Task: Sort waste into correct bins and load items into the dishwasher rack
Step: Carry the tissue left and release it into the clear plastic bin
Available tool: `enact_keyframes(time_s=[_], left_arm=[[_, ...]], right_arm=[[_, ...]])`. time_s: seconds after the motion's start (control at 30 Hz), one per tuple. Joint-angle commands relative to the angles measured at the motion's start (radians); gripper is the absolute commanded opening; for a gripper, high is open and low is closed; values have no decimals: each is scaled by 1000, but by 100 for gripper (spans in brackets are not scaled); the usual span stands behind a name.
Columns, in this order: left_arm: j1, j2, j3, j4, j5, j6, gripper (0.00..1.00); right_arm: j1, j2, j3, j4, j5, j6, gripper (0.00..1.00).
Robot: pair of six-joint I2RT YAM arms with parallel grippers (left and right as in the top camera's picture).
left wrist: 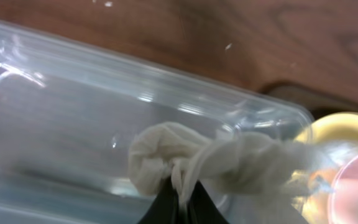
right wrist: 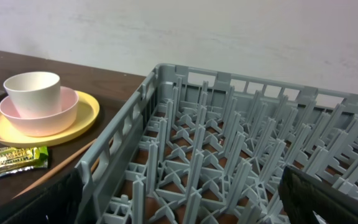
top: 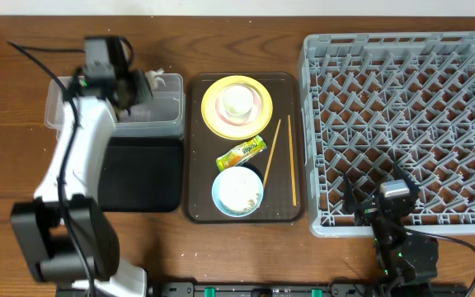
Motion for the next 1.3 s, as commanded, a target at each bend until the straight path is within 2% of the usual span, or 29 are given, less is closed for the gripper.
enact_keyframes(time_s=[0.0, 0.33, 0.7, 1.27], left_arm=[[11, 106, 122, -68, 101, 51, 6], [-12, 264, 169, -132, 88, 107, 6], [-40, 266, 169, -282, 89, 106, 6], [-53, 264, 171, -378, 92, 107, 6]], right_arm=[[8, -5, -1, -4, 5, -10, 99], [8, -5, -1, -4, 5, -10, 99], [8, -5, -1, -4, 5, -10, 99], [8, -5, -1, -4, 5, -10, 99]])
